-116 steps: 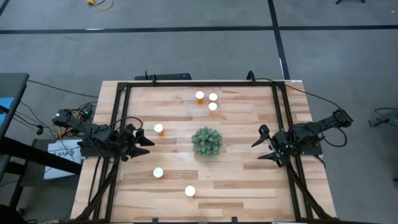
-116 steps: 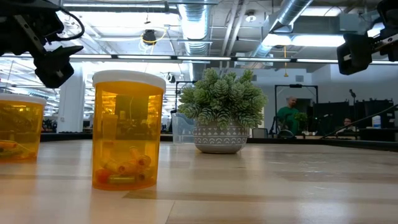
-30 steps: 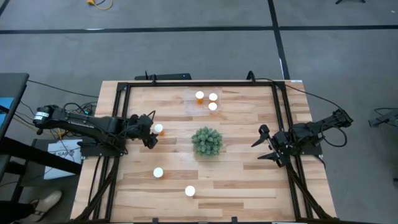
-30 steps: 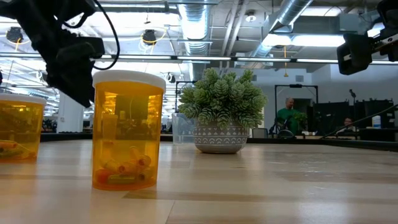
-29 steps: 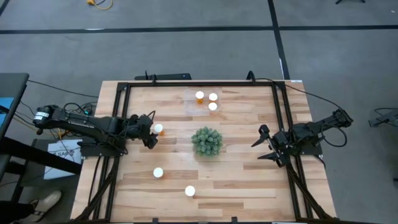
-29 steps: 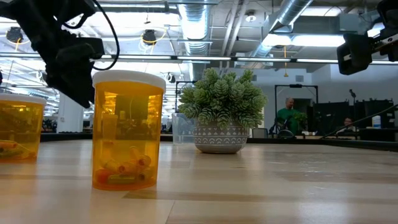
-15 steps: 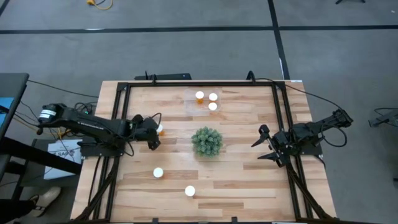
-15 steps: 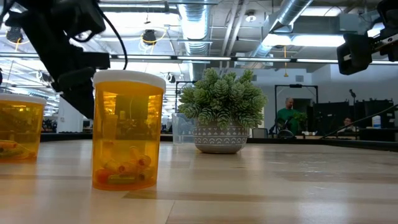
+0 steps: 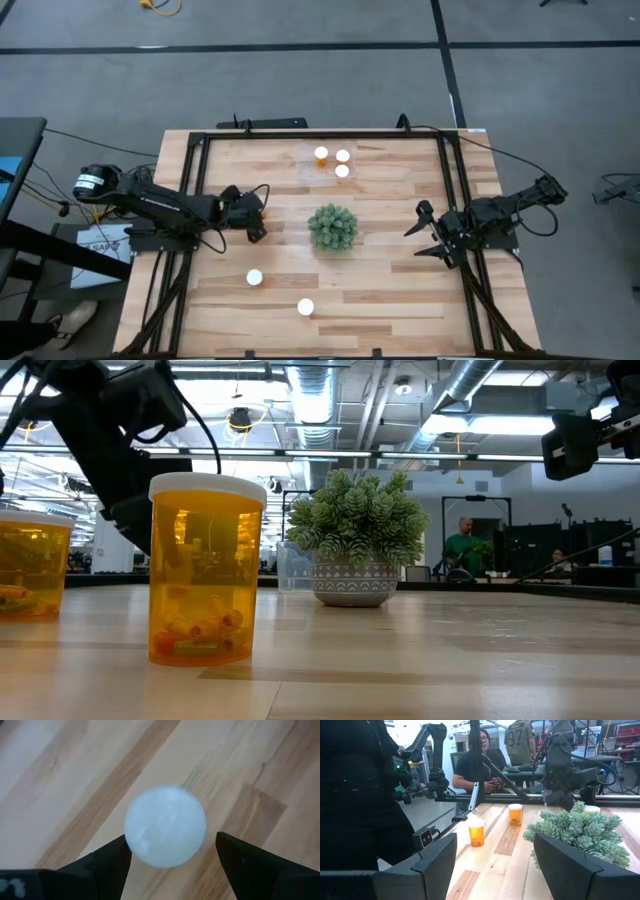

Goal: Pick and place pill bottles into a basket
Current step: Put the top orange pill bottle into the transparent bin

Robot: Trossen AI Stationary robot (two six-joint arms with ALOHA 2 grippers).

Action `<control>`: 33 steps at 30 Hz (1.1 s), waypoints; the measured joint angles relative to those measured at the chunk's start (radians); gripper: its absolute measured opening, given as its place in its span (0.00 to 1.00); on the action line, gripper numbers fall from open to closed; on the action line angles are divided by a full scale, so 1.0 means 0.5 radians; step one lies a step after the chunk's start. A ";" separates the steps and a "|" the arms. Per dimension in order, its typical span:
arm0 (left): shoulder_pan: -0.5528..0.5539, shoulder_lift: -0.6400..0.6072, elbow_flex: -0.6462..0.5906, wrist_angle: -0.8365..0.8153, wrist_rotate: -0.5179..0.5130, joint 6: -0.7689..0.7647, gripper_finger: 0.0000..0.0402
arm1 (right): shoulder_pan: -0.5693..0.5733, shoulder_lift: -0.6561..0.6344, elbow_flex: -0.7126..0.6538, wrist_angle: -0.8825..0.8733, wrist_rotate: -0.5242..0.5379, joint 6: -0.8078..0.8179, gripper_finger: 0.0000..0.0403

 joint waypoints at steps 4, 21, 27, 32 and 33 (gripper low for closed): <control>0.002 -0.002 0.000 0.142 -0.001 0.068 0.69 | 0.000 0.000 0.000 0.000 0.000 0.000 0.65; 0.117 -0.002 0.000 0.245 0.070 0.075 0.47 | 0.000 0.000 0.000 0.001 0.000 0.000 0.65; 0.117 -0.002 0.000 0.245 0.070 0.074 0.47 | 0.001 0.000 0.000 0.000 0.000 -0.001 0.65; 0.116 -0.002 0.001 0.299 0.071 0.066 0.50 | 0.000 0.000 0.000 0.000 0.000 0.000 0.65; 0.117 -0.002 0.009 0.311 0.070 0.065 0.49 | 0.000 0.000 0.000 0.000 0.000 0.000 0.65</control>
